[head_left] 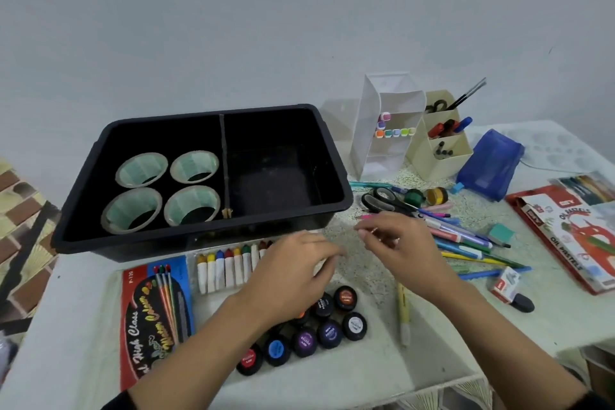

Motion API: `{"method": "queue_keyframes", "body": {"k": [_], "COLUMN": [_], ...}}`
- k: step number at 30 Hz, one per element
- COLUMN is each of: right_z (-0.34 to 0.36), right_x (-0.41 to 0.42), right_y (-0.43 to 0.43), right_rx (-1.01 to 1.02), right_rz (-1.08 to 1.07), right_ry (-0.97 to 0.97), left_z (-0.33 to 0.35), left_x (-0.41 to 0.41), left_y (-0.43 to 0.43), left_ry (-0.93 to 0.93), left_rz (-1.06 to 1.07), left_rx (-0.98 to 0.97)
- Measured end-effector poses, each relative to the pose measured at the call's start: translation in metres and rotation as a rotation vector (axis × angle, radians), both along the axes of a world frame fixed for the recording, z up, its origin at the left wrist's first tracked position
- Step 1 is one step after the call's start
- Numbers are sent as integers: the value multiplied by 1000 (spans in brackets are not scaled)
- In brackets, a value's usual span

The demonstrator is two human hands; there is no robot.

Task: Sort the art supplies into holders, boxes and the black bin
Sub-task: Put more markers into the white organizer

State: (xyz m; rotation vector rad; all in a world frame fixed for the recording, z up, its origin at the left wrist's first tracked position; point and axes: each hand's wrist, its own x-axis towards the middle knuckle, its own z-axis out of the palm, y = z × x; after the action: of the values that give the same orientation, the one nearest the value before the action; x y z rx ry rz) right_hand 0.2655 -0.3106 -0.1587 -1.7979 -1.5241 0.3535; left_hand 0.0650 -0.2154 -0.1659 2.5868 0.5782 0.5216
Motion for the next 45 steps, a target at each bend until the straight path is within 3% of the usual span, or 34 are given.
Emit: {"method": "queue_keyframes", "body": {"k": [4, 6, 11, 18, 27, 31, 38, 42, 45], "right_z": [-3, -6, -24, -36, -21, -19, 4, 21, 38], "right_x": [51, 81, 135, 157, 161, 163, 158, 160, 162], "right_y": [-17, -27, -46, -48, -39, -35, -25, -16, -11], "right_rx": [90, 62, -72, -144, -139, -65, 123, 240, 368], "right_rz": [-122, -141, 33, 200, 254, 207, 179, 109, 52], "right_ry": [-91, -158, -388, -469, -363, -166, 160, 280, 254], "left_z": [4, 4, -2, -14, -16, -16, -6, 23, 52], "left_x": [45, 72, 120, 137, 150, 149, 142, 141, 140], "left_y": [-15, -23, -39, -62, -56, -53, -39, -37, -35], "left_ry": [40, 147, 458, 489, 392, 273, 228, 106, -93], "left_rz": [-19, -28, -19, 99, 71, 91, 62, 161, 293], "left_rx": [-1, 30, 119, 142, 55, 49, 252, 119, -10]}}
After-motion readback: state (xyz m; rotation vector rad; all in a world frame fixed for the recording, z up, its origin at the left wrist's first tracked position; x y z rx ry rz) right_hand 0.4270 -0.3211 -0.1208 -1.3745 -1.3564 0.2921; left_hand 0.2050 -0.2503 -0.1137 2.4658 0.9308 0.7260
